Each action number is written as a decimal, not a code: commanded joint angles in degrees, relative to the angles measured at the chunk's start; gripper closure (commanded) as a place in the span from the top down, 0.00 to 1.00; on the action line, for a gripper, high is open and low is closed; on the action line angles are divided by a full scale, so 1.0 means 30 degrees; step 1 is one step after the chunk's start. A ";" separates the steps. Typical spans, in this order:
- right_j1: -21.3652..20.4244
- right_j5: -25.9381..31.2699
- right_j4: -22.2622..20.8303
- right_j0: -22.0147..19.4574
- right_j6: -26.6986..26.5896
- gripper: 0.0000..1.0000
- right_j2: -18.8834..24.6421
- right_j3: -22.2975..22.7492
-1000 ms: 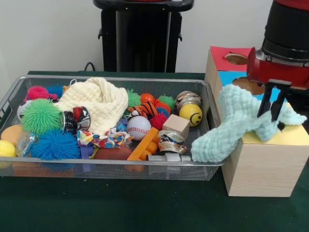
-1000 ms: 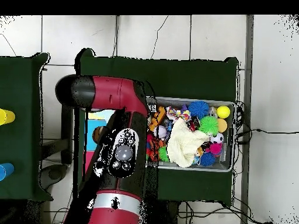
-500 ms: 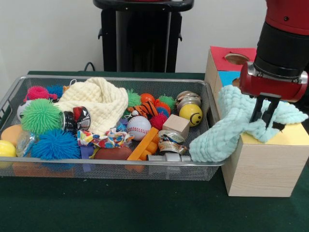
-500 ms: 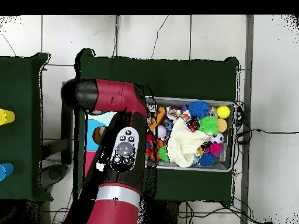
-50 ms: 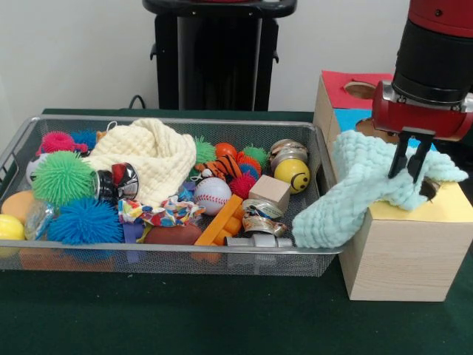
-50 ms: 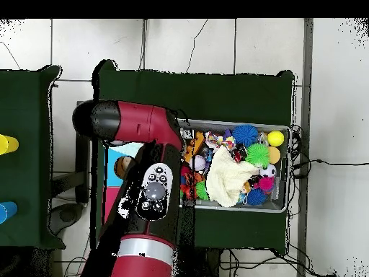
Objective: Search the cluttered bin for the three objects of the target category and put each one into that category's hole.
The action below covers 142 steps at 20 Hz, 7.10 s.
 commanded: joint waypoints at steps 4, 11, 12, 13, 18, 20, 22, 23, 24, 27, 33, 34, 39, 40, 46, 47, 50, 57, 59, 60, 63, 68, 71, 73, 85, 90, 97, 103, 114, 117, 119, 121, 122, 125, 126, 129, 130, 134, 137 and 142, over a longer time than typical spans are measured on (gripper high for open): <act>0.1176 -0.0703 0.1401 -0.0338 0.3640 0.00 0.2868 0.1692; 0.2339 -0.2540 0.1045 -0.0294 0.3264 0.00 0.2834 0.1435; 0.2472 -0.2534 0.0896 -0.0225 0.3247 0.00 0.2678 0.1324; 0.2606 -0.2528 0.0747 -0.0157 0.3230 0.00 0.2522 0.1214; 0.3433 -0.2316 0.0154 0.0202 0.3415 0.00 0.1737 0.0332; 0.3600 -0.2114 0.0050 0.0249 0.3396 0.00 0.1558 0.0106; 0.3489 -0.1917 0.0076 0.0256 0.3372 0.00 0.1503 0.0238; 0.3409 -0.1778 0.0104 0.0266 0.3388 0.00 0.1465 0.0330; 0.3326 -0.1527 0.0029 0.0321 0.3371 0.00 0.1303 0.0276; 0.2873 -0.0754 -0.0142 0.0440 0.3275 0.00 0.0892 0.0388; 0.2485 -0.0292 -0.0424 0.0499 0.2975 0.00 0.0417 0.0587; 0.2376 -0.0333 -0.0466 0.0549 0.2953 0.00 0.0327 0.0746; 0.2444 -0.0530 -0.0655 0.0685 0.2786 0.00 -0.0072 0.0809; 0.2585 -0.0714 -0.0629 0.0691 0.2810 0.00 -0.0076 0.0777; 0.3419 -0.2024 -0.0325 0.0346 0.2563 0.00 0.0561 0.0622; 0.3681 -0.2235 -0.0288 0.0264 0.2476 0.00 0.0701 0.0461; 0.4563 -0.3023 -0.0343 0.0006 0.2083 0.00 0.0998 -0.0153; 0.6145 -0.4684 -0.0383 -0.0225 0.1695 0.00 0.1254 -0.1167; 0.6561 -0.5189 -0.0379 -0.0390 0.1520 0.00 0.1516 -0.1468; 0.6596 -0.5487 -0.0387 -0.0442 0.1483 0.00 0.1654 -0.1399; 0.6680 -0.6223 -0.0326 -0.0608 0.1436 0.00 0.2057 -0.1169; 0.6488 -0.5908 -0.0286 -0.0552 0.1539 0.00 0.2051 -0.1068; 0.6483 -0.6051 -0.0220 -0.0516 0.1696 0.00 0.2075 -0.0996; 0.6504 -0.6129 -0.0212 -0.0492 0.1785 0.00 0.2057 -0.1004; 0.6530 -0.6381 -0.0281 -0.0466 0.1834 0.00 0.2115 -0.0901; 0.6539 -0.6359 -0.0284 -0.0531 0.1771 0.00 0.2184 -0.0958; 0.6695 -0.6144 -0.0276 -0.0668 0.1614 0.00 0.2253 -0.1306; 0.6541 -0.6355 -0.0330 -0.0593 0.1713 0.00 0.2255 -0.0997; 0.6705 -0.6828 -0.0409 -0.0595 0.1847 0.00 0.2288 -0.1003; 0.6695 -0.6835 -0.0487 -0.0579 0.1782 0.00 0.2230 -0.1058; 0.6704 -0.7071 -0.0413 -0.0545 0.2016 0.00 0.2205 -0.0986; 0.6787 -0.6783 -0.0373 -0.0444 0.2141 0.00 0.2040 -0.1144; 0.6810 -0.6428 -0.0269 -0.0471 0.2141 1.00 0.2067 -0.1204; 0.6777 -0.6685 -0.0518 -0.0489 0.1811 1.00 0.2102 -0.1271; 0.6747 -0.6999 -0.0876 -0.0494 0.1343 1.00 0.2091 -0.1412; 0.6644 -0.6285 -0.0583 -0.0446 0.1620 1.00 0.2080 -0.1350; 0.6657 -0.6180 -0.0501 -0.0464 0.1676 1.00 0.2123 -0.1356; 0.6645 -0.6114 -0.0519 -0.0607 0.1437 1.00 0.2307 -0.1333; 0.6242 -0.6062 -0.0421 -0.0749 0.1361 1.00 0.2539 -0.0864; 0.4405 -0.4574 -0.0137 -0.1085 0.0970 1.00 0.2938 0.0522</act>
